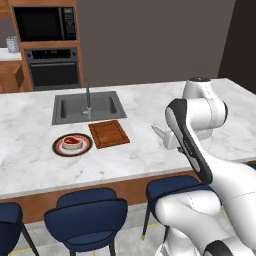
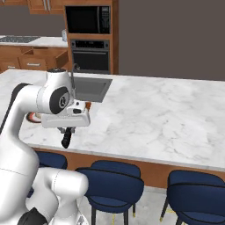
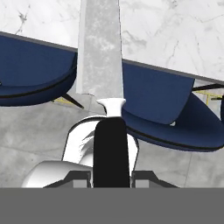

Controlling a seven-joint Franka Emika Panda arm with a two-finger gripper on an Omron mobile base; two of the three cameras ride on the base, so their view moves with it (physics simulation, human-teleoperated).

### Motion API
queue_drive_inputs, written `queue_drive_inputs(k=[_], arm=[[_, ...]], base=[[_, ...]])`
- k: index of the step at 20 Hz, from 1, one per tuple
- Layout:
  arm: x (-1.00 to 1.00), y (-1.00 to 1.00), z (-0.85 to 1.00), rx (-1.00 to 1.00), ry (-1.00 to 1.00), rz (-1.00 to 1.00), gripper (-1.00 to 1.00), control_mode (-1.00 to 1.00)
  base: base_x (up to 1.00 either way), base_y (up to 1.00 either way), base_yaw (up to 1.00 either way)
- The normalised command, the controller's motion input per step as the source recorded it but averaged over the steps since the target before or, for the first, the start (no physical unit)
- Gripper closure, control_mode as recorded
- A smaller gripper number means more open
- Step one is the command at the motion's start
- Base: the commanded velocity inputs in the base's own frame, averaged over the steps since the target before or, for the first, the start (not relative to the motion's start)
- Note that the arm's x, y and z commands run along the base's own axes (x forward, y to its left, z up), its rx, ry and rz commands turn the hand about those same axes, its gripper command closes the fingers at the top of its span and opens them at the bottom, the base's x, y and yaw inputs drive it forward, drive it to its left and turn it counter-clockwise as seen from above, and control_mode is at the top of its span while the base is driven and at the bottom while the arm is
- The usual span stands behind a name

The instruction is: Pick up the knife from the drawer and place it on the cutting board. Then place the meat from the plate to the cutting board.

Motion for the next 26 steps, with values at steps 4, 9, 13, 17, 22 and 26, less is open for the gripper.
queue_drive_inputs(k=[4, 9, 13, 17, 22, 26], arm=[[0.0, 0.0, 0.0, 0.0, 0.0, 0.0, 1.0, 1.0], [0.33, 0.0, 0.0, 0.01, 0.0, 0.0, 1.0, -1.0], [0.99, 0.07, 0.0, 0.04, 0.01, 0.0, 1.0, -1.0], [1.0, 0.23, -0.05, 0.06, 0.03, 0.0, 1.0, -1.0], [1.0, 0.49, -0.09, 0.08, 0.04, 0.0, 1.0, -1.0], [0.99, 0.49, -0.06, 0.08, 0.04, 0.0, 1.0, -1.0]], base=[[0.0, 0.0, 0.0], [0.0, 0.0, 0.0], [0.0, 0.0, 0.0], [0.0, 0.0, 0.0], [0.0, 0.0, 0.0], [0.0, 0.0, 0.0]])
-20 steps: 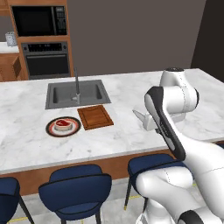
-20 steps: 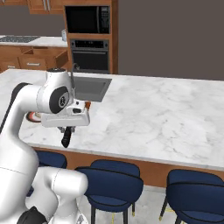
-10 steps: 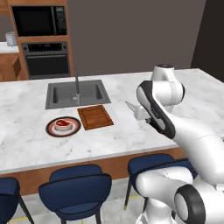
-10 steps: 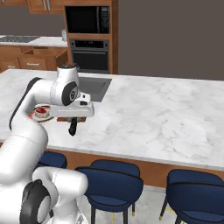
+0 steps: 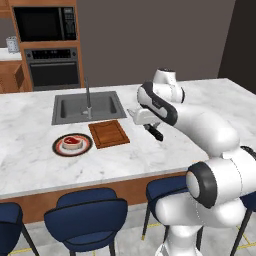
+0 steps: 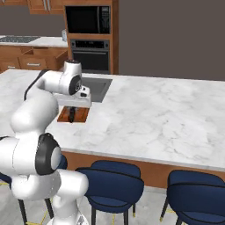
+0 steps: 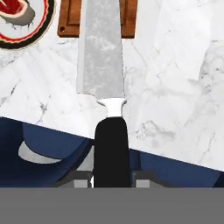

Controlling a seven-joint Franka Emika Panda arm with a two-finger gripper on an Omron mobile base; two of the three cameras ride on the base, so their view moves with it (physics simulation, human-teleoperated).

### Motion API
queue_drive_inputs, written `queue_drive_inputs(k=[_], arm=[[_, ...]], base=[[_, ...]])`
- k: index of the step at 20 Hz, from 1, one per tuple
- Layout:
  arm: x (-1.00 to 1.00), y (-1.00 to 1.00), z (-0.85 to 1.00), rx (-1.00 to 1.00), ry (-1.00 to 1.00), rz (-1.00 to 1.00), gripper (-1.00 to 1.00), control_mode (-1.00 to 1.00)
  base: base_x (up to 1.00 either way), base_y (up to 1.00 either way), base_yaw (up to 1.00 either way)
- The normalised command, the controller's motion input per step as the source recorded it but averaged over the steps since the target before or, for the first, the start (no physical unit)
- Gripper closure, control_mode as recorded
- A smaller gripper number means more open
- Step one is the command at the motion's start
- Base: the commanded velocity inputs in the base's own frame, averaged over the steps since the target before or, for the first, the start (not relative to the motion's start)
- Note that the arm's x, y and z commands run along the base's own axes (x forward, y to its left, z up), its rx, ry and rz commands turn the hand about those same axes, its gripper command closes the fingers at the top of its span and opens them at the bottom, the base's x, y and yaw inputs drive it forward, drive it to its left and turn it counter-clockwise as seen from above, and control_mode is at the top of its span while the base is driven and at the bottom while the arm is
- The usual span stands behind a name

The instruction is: Pick up the knife from the drawer and place it on the cutting board. Then place the meat from the plate to the cutting board.

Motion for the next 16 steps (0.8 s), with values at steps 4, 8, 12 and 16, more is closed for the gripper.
queue_drive_inputs(k=[4, 8, 12, 16], arm=[[0.95, 0.45, -0.19, 0.02, 0.04, 0.0, 1.0, -1.0], [0.84, 0.41, -0.34, -0.01, 0.0, 0.0, 1.0, -1.0], [0.7, 0.25, -0.42, -0.04, 0.0, 0.0, 1.0, -1.0], [0.72, 0.08, -0.41, -0.01, 0.01, 0.0, 1.0, -1.0]], base=[[0.0, 0.0, 0.0], [0.0, 0.0, 0.0], [0.0, 0.0, 0.0], [0.0, 0.0, 0.0]])
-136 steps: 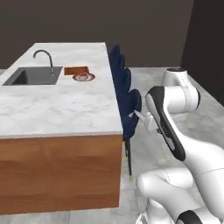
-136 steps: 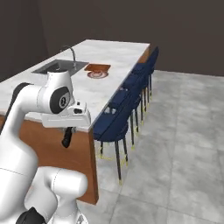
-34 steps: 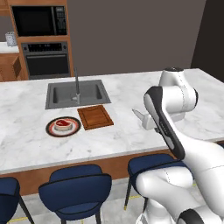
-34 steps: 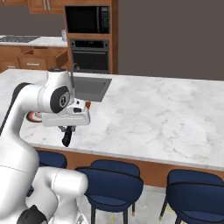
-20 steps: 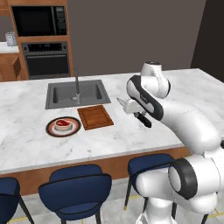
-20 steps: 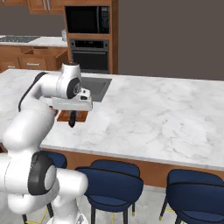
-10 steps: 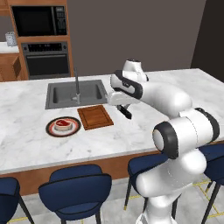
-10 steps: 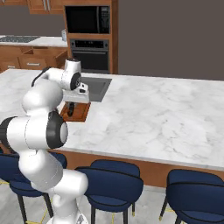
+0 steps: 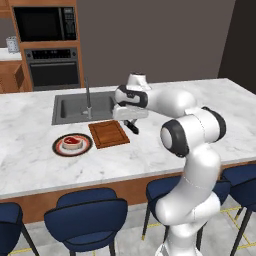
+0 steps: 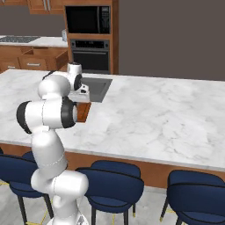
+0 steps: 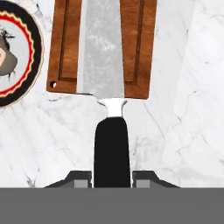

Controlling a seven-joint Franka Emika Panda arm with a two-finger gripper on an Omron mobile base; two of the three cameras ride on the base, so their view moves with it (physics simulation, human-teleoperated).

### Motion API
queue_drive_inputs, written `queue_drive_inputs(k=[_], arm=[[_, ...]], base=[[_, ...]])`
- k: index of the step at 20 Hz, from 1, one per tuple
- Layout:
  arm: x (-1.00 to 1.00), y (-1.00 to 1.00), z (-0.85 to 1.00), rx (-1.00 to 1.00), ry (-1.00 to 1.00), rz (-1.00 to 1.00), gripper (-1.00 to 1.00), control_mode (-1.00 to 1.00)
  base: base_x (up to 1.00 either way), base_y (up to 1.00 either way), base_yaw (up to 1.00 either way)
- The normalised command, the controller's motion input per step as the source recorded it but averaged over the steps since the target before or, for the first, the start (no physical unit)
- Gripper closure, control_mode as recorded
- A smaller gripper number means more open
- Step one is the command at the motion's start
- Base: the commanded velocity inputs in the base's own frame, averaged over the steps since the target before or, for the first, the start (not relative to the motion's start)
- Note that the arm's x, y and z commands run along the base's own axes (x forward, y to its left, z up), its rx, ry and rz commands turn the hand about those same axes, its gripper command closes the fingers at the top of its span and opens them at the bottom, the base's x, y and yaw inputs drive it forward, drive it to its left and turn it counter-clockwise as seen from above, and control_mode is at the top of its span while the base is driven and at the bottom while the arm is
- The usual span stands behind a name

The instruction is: Pick up the knife from the drawer and place it on the cutting board. Then place the meat from the plate to the cutting board.

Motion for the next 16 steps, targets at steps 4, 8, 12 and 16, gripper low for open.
queue_drive_inputs(k=[4, 8, 12, 16], arm=[[0.67, 0.0, -0.36, -0.02, 0.02, -0.01, 1.0, -1.0], [0.63, 0.0, -0.43, 0.0, 0.04, 0.0, 1.0, -1.0], [0.47, 0.01, -0.36, 0.0, 0.06, 0.0, 1.0, -1.0], [0.35, 0.07, -0.31, 0.0, 0.07, 0.0, 1.0, -1.0]], base=[[0.0, 0.0, 0.0], [0.0, 0.0, 0.0], [0.0, 0.0, 0.0], [0.0, 0.0, 0.0]])
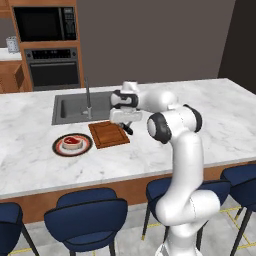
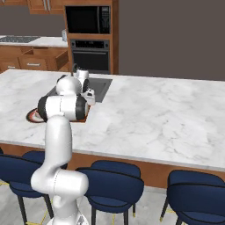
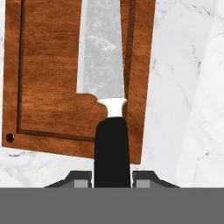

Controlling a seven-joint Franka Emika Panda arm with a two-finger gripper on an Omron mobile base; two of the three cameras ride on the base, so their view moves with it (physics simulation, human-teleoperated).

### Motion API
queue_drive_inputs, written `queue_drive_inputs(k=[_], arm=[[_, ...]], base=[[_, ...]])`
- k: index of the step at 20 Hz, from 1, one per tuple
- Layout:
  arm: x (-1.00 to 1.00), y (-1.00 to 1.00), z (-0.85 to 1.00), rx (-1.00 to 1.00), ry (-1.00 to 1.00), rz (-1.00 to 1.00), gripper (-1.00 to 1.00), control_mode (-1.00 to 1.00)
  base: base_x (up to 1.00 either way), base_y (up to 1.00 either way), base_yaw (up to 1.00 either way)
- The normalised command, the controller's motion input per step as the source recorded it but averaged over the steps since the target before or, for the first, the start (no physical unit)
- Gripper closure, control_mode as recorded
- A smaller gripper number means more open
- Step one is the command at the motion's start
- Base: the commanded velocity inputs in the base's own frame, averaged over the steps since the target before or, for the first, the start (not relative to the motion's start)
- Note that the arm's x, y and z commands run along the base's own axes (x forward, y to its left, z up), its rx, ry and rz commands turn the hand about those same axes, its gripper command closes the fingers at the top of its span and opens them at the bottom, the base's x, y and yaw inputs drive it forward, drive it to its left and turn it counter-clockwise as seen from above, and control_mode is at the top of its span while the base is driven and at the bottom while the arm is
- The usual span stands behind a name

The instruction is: Pick up the knife from the drawer and place it on the cutting board. Then place the meat from the plate to the cutting board.

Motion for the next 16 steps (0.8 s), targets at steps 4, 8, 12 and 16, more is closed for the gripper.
queue_drive_inputs(k=[4, 8, 12, 16], arm=[[0.21, 0.1, -0.1, 0.0, 0.04, 0.0, 1.0, -1.0], [0.13, 0.03, -0.04, 0.0, 0.01, 0.0, 1.0, -1.0], [0.25, 0.07, -0.14, 0.0, 0.01, 0.0, 1.0, -1.0], [0.25, 0.11, -0.23, 0.0, 0.02, 0.0, 1.0, -1.0]], base=[[0.0, 0.0, 0.0], [0.0, 0.0, 0.0], [0.0, 0.0, 0.0], [0.0, 0.0, 0.0]])
